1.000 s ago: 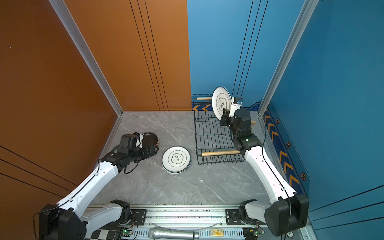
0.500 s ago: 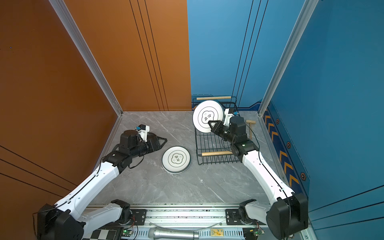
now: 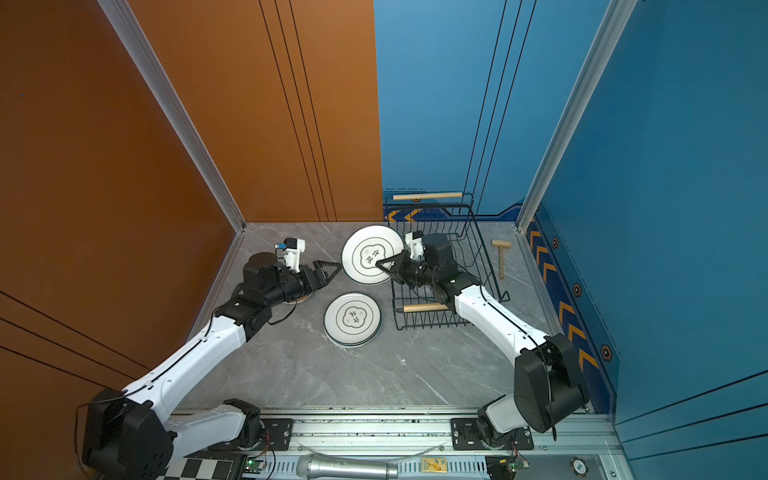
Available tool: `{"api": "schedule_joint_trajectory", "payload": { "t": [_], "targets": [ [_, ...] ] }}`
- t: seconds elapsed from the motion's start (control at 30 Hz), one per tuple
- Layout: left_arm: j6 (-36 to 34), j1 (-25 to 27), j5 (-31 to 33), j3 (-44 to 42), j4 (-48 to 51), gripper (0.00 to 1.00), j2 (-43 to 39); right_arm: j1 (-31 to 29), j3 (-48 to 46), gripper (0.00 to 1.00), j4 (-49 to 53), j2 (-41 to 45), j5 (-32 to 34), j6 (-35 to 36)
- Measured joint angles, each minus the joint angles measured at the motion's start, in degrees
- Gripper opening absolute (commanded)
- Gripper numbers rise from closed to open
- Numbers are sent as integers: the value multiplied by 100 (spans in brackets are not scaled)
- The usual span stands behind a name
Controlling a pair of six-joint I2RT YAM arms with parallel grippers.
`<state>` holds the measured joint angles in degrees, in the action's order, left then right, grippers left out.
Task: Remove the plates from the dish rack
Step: 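Carry the white plate toward the left gripper while the left gripper reaches, then grasp the white plate's rim with the left gripper beside the right gripper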
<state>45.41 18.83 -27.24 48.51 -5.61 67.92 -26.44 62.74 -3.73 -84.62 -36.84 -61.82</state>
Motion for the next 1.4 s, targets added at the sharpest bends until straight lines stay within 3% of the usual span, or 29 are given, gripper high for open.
{"api": "schedule_joint_trajectory", "payload": {
  "t": [0.1,0.13,0.37,0.93,1.07,1.13,1.27,1.33,1.37,1.4],
  "targets": [
    [131,-2,-98,0,-247,88,149,-114,22,0,-181,-129,-175,-136],
    [201,-4,-140,0,-339,82,205,-155,46,0,-208,-170,-227,-164],
    [511,-83,-398,0,-822,68,442,-328,79,0,-481,-262,-533,-282],
    [1073,-361,-822,-140,-1176,14,264,-527,531,2,-925,-852,-933,-428],
    [1296,-494,-885,-162,-1174,3,105,-597,719,12,-992,-970,-990,-404],
    [1296,-522,-887,-164,-1172,0,90,-616,782,24,-973,-1010,-990,-376],
    [1204,-527,-879,-162,-1021,0,85,-673,820,43,-748,-1121,-927,-212],
    [1134,-531,-881,-162,-815,0,85,-695,824,47,-625,-1141,-922,-157],
    [1117,-533,-881,-162,-723,0,85,-699,826,52,-570,-1141,-922,-136],
    [1095,-533,-879,-157,-638,0,79,-699,831,64,-511,-1141,-925,-103]
  ]
}}
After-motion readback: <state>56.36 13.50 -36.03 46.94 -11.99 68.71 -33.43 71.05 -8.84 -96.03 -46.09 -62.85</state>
